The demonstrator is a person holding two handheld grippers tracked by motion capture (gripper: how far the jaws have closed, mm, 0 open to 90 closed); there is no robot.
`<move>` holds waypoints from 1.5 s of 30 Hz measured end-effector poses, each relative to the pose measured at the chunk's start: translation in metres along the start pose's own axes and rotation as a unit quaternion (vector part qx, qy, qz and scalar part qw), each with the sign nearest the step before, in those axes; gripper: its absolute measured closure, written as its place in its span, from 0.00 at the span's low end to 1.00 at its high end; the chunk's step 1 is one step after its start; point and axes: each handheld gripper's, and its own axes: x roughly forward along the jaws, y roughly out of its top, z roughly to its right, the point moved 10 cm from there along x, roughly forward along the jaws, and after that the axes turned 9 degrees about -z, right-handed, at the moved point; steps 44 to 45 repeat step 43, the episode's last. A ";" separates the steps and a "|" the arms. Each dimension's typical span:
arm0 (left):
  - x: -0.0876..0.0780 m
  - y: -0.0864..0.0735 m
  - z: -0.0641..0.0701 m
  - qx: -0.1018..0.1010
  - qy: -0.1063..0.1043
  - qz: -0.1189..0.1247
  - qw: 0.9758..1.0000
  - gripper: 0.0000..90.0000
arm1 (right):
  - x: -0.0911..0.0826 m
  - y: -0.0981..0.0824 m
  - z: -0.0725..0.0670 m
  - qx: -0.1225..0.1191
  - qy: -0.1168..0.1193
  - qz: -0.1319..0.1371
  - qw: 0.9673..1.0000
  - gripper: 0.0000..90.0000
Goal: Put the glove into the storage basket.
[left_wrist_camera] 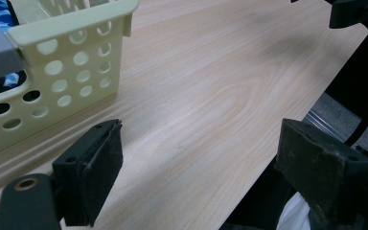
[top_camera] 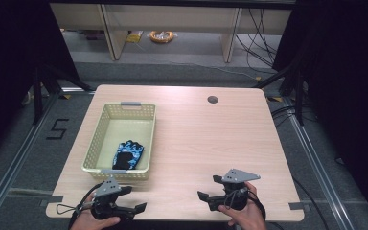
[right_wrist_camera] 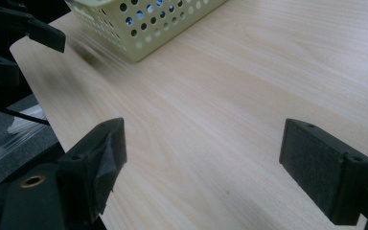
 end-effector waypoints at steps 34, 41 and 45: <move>0.014 -0.030 -0.004 0.022 0.026 -0.045 0.998 0.17 | 0.002 -0.048 0.002 -0.028 -0.039 -0.069 0.996 0.19; 0.015 -0.030 -0.004 0.021 0.025 -0.044 0.999 0.17 | 0.003 -0.050 0.004 -0.032 -0.040 -0.072 0.996 0.19; 0.015 -0.030 -0.004 0.019 0.027 -0.045 0.998 0.17 | 0.003 -0.050 0.004 -0.028 -0.044 -0.072 0.996 0.19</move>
